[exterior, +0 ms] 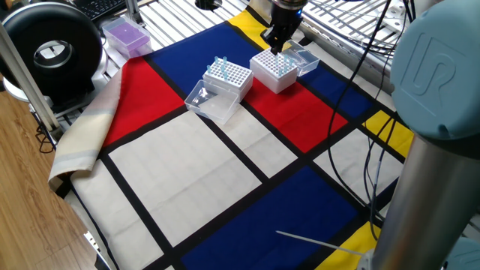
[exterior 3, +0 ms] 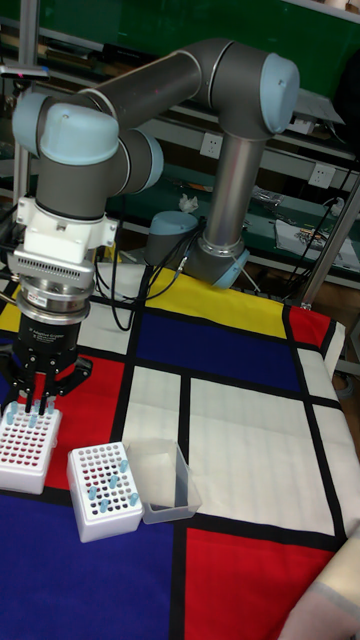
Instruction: Transfer all medium pipette tips from one holder to another
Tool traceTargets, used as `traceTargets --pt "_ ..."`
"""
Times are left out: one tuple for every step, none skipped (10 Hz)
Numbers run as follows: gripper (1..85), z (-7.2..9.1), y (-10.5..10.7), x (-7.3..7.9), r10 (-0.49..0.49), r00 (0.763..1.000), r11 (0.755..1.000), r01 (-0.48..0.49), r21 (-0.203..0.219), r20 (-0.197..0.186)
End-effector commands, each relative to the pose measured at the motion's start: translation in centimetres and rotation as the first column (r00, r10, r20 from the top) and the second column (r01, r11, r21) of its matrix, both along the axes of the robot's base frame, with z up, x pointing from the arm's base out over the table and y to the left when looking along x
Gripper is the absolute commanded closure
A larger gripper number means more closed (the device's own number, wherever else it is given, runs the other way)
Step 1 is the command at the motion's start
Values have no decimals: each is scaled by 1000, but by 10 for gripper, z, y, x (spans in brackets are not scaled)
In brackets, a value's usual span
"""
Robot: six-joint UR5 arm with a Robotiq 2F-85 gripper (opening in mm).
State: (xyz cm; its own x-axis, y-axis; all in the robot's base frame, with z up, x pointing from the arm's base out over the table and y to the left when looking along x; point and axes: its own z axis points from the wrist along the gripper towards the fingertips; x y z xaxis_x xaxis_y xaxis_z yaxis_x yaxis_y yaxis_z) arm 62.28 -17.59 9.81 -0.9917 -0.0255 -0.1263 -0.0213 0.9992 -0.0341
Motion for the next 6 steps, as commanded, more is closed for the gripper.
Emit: traceTargets --pt "613 -2 -2 -7 35 999 999 -35 8 -16" --pt "613 -3 -3 -7 38 999 999 -38 10 -16" --pt "613 -4 -3 -6 33 999 999 -33 6 -14" --pt "613 -5 -2 -2 17 1000 1000 -17 -3 -6" --pt "613 -6 0 2 -1 1000 1000 1 -15 2" --pt "617 -8 3 3 -13 1000 1000 13 -19 3"
